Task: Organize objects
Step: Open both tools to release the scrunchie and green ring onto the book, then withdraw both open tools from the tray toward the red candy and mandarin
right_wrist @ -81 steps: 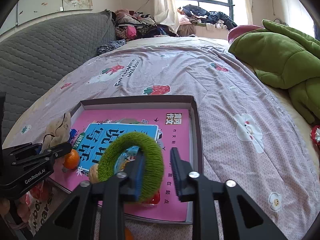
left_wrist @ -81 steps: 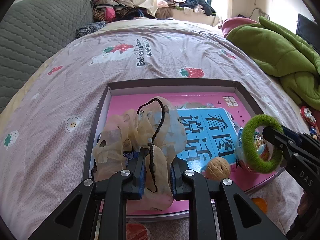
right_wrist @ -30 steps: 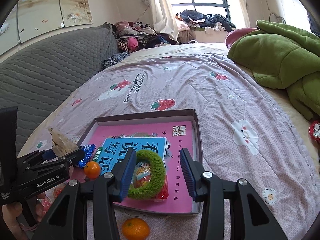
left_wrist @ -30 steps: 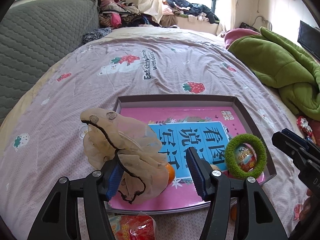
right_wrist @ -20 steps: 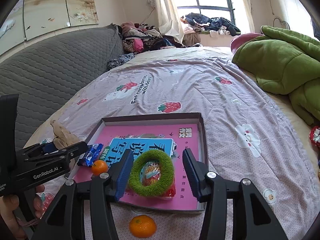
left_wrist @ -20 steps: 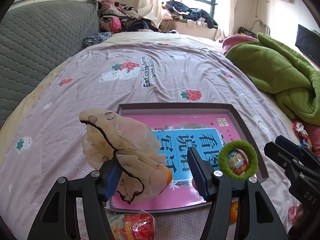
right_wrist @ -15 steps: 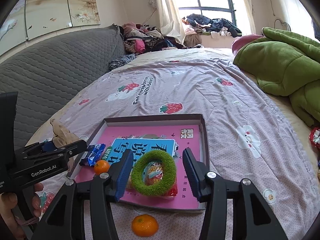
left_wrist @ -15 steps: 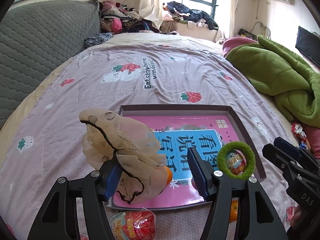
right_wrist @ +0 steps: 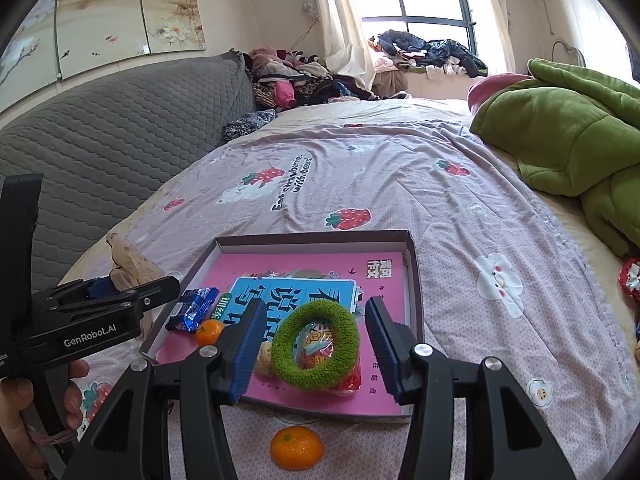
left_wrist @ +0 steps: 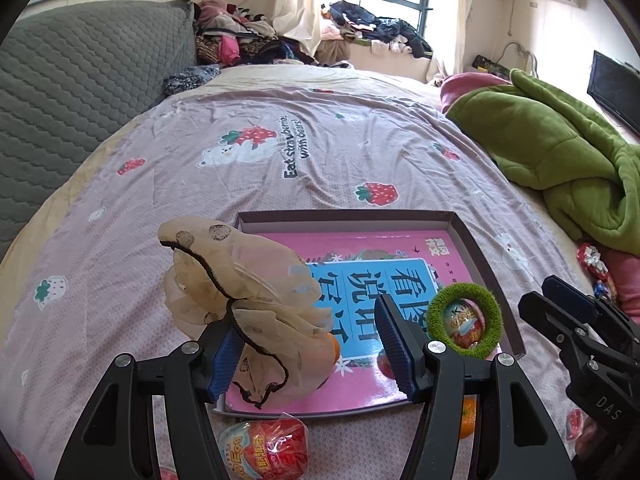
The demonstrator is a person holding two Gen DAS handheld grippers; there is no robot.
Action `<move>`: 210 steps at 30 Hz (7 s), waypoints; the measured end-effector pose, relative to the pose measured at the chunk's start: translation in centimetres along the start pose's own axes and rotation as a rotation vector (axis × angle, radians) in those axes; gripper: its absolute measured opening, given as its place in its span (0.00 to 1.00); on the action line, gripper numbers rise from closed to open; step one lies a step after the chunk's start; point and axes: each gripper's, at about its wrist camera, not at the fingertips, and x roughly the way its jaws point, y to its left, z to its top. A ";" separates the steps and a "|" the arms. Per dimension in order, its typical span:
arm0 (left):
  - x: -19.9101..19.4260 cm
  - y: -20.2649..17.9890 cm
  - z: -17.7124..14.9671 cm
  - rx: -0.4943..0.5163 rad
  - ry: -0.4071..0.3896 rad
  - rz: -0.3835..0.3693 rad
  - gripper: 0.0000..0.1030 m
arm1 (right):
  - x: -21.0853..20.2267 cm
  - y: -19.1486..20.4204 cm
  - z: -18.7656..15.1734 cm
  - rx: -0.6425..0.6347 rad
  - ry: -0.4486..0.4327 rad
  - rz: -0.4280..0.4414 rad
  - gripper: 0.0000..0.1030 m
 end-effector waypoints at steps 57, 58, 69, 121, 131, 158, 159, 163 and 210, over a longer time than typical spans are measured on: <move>4.6 0.2 2.2 0.018 0.445 0.030 0.63 | 0.2 1.1 2.8 0.018 0.147 -0.062 0.50; 4.9 0.3 2.1 0.015 0.463 0.024 0.63 | 0.0 1.3 2.9 0.015 0.145 -0.059 0.50; 5.5 0.7 1.3 -0.013 0.501 0.005 0.63 | -0.7 1.9 3.5 0.005 0.125 -0.054 0.50; -3.4 -1.4 -1.1 -0.004 0.351 -0.011 0.63 | -8.4 3.6 1.1 -0.017 0.048 -0.064 0.50; -5.4 -1.5 -2.5 -0.001 0.329 -0.030 0.63 | -9.9 4.8 -0.5 -0.041 0.061 -0.068 0.50; -9.4 -0.3 -6.9 -0.013 0.304 -0.046 0.63 | -11.4 5.4 -5.0 -0.028 0.171 -0.089 0.50; -9.4 -0.3 -7.0 -0.013 0.305 -0.045 0.63 | -11.5 5.4 -5.1 -0.029 0.174 -0.090 0.50; -9.6 -0.1 -7.6 -0.014 0.311 -0.047 0.63 | -11.7 5.7 -5.4 -0.037 0.182 -0.093 0.50; -6.8 -0.5 -15.2 -0.010 0.395 -0.042 0.63 | -8.0 6.0 -11.5 -0.056 0.317 -0.085 0.50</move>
